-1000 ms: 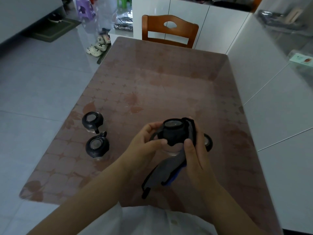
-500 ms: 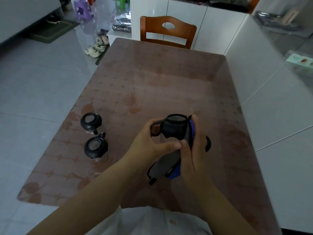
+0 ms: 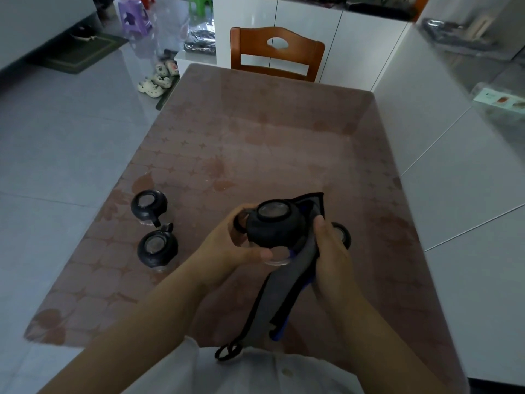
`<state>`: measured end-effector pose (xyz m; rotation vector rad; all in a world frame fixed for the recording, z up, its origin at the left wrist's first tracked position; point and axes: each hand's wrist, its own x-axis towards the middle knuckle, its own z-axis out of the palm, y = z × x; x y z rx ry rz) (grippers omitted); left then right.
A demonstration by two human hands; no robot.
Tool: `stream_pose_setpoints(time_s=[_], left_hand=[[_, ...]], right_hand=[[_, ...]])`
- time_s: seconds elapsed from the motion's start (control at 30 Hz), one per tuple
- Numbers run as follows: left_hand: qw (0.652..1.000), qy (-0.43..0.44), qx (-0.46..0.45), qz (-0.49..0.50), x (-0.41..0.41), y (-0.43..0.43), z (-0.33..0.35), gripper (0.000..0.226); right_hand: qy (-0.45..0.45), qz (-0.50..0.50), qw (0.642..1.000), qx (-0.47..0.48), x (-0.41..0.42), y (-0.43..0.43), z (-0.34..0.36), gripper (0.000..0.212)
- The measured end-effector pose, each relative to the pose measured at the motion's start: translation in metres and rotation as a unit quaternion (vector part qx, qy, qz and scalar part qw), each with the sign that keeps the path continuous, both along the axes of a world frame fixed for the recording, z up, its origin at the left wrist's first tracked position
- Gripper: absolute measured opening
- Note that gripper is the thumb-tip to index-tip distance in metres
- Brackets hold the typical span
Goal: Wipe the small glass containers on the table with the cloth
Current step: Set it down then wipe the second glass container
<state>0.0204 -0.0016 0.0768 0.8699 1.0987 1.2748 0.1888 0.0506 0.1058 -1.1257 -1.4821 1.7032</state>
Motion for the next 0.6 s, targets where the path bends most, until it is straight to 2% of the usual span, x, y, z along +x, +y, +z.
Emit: stream_pose_setpoints(time_s=[0.07, 0.13, 0.2, 0.3, 0.47, 0.5, 0.6], left_hand=[[1.0, 0.011, -0.008, 0.014, -0.001, 0.0, -0.001, 0.094], [1.0, 0.021, -0.003, 0.019, -0.002, 0.0, -0.001, 0.098], [1.0, 0.016, 0.01, 0.004, -0.003, 0.0, 0.0, 0.093], [0.999, 0.004, 0.037, -0.034, -0.003, 0.002, 0.005, 0.079], [0.998, 0.0, 0.044, -0.052, -0.007, 0.009, 0.009, 0.084], [0.998, -0.007, 0.038, -0.045, -0.009, 0.011, 0.008, 0.09], [0.999, -0.034, 0.025, -0.015, -0.01, 0.014, 0.005, 0.098]], right_hand=[[-0.016, 0.01, 0.997, 0.079, -0.003, -0.008, 0.003, 0.038], [-0.024, 0.051, 0.984, 0.17, -0.005, -0.012, 0.0, 0.036], [-0.025, 0.061, 0.988, 0.137, -0.003, -0.009, 0.004, 0.034], [0.014, 0.08, 0.996, 0.04, 0.004, -0.002, 0.004, 0.043], [-0.016, 0.058, 0.998, 0.036, 0.006, -0.011, 0.001, 0.087], [-0.013, 0.052, 0.998, 0.036, 0.006, -0.011, -0.001, 0.084], [0.004, 0.029, 0.999, 0.041, 0.005, -0.014, 0.003, 0.044]])
